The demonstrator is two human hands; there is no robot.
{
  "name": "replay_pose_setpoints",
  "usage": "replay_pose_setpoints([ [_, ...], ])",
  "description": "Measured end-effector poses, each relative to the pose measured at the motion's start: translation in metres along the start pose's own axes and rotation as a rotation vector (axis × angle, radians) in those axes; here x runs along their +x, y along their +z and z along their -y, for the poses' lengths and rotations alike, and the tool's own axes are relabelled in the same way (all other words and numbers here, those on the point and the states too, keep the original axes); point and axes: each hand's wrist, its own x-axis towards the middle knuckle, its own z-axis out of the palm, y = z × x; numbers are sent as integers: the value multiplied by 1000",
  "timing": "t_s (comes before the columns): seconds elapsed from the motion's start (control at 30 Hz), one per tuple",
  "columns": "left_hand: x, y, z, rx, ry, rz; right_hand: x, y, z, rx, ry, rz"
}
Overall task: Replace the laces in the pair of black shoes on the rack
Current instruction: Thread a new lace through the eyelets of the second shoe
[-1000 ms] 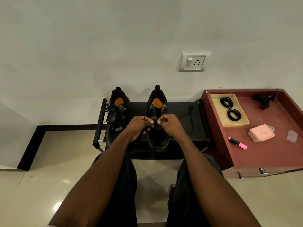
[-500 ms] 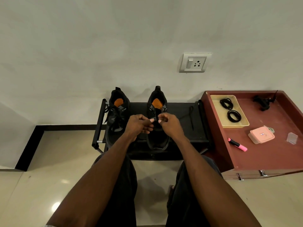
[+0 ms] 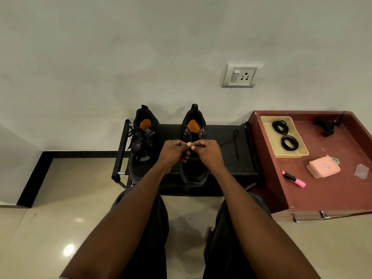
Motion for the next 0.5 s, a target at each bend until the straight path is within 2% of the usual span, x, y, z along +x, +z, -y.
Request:
replay_pose_setpoints([
  [0.1, 8, 4, 5, 16, -33, -119, 6, 3, 0, -236, -58, -127],
  [0.23, 18, 6, 11, -12, -99, -219, 14, 10, -4, -487, -134, -194],
  [0.4, 23, 13, 15, -11, -117, -228, 18, 25, -9, -540, -156, -134],
  [0.5, 27, 13, 19, 3, -138, -237, 26, 27, -12, -458, -95, -111],
])
